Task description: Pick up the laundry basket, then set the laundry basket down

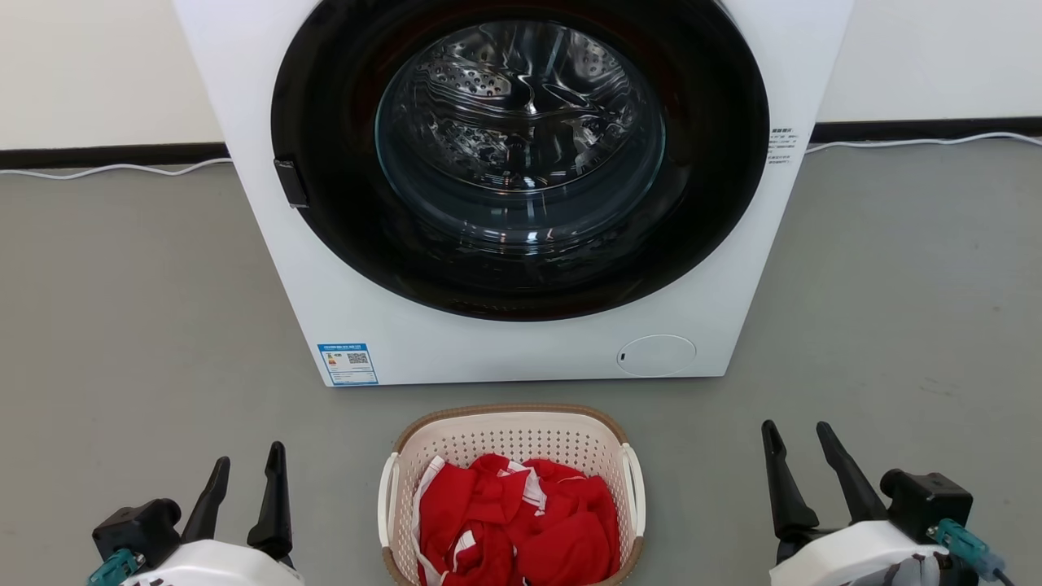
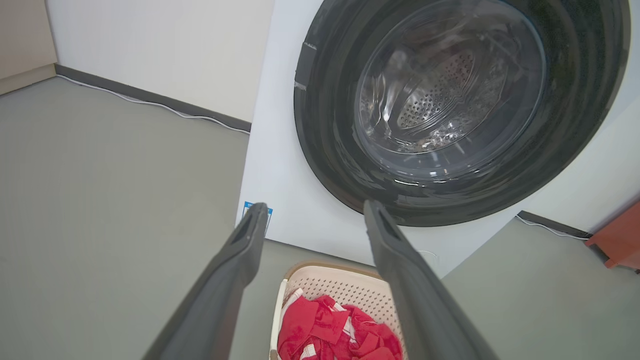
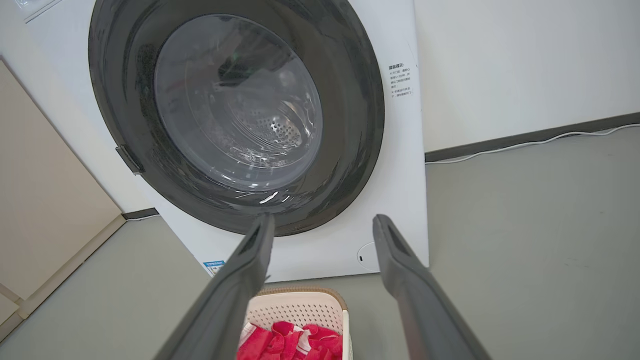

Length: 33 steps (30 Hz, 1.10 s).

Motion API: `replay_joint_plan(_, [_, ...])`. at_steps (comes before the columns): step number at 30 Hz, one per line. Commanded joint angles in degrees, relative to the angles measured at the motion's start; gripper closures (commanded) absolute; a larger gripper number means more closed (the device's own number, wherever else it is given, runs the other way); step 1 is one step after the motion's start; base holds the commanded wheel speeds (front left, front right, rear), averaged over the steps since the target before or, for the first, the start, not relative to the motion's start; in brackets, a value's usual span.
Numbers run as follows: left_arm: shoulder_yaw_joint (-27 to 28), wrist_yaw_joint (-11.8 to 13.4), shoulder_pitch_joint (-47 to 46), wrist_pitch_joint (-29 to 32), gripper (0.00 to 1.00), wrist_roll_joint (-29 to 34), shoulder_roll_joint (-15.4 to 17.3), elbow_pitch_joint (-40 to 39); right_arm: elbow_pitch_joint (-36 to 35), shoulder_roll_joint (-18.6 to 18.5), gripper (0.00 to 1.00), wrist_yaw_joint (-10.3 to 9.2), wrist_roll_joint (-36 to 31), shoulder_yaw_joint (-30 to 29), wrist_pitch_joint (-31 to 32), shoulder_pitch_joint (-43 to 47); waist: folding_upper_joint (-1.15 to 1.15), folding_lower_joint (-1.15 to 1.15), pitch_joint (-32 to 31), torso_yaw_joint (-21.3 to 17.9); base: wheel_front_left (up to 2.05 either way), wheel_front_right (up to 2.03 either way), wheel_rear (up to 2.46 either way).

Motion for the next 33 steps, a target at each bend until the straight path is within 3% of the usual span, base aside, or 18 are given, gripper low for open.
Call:
replay_joint_plan(1, [1.70, -0.32, -3.13, -0.94, 0.00, 2.31, 0.92, -1.50, -0.85, -0.59, 0.00, 0.33, -2.26, 1.39, -1.29, -2.57, 0.00, 0.00, 0.01, -0.02, 0.00, 0.00, 0.00])
replay_joint_plan(27, [4.94, -1.18, -3.77, -5.31, 0.00, 18.84, 0.75, 1.86, 3.98, -0.76, 0.00, 0.43, -19.47, 2.43, -5.62, -3.45, 0.00, 0.00, -0.14, -0.48, 0.00, 0.00, 0.00])
replay_joint_plan(33, [5.22, -1.26, -3.77, -5.31, 0.00, 18.76, 0.65, 2.36, 4.09, -0.76, 0.00, 0.43, -18.96, 2.13, -5.62, -3.45, 0.00, 0.00, 0.01, -0.51, 0.00, 0.00, 0.00])
